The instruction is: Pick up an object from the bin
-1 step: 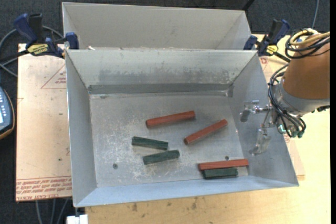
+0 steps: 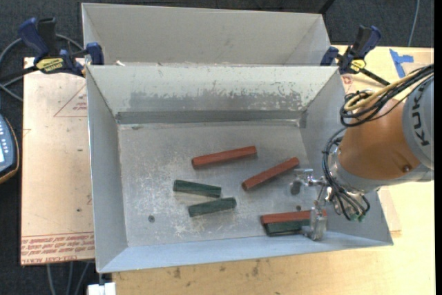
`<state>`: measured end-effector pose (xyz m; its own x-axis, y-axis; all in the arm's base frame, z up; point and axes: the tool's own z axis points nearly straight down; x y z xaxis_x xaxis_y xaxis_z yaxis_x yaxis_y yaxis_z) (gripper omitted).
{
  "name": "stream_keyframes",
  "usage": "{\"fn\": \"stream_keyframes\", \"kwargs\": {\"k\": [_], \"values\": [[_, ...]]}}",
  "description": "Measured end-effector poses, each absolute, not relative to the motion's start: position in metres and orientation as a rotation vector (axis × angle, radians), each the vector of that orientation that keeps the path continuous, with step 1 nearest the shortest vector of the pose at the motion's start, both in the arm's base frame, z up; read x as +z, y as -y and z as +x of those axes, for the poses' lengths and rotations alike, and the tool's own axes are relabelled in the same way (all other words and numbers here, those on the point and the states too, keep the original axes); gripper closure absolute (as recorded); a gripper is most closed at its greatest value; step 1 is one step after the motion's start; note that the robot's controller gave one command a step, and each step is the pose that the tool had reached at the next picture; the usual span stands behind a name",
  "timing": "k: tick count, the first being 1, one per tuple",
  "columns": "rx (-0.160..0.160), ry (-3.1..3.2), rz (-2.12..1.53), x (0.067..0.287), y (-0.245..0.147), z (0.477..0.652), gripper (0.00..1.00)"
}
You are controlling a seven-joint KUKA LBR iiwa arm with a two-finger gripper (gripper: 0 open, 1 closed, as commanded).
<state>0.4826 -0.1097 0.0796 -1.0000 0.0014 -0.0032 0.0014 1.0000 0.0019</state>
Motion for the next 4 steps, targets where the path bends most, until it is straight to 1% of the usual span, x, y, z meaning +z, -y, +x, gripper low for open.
{"fn": "stream_keyframes", "kwargs": {"k": [1,2,3,4], "values": [[0.003,-3.124,-0.307,0.071,0.053,0.497,0.00],[-0.002,-3.119,-0.307,0.074,0.055,0.499,1.00],[-0.002,-3.116,-0.300,0.209,0.049,0.513,1.00],[0.003,-2.932,-1.134,0.153,0.072,0.490,1.00]]}}
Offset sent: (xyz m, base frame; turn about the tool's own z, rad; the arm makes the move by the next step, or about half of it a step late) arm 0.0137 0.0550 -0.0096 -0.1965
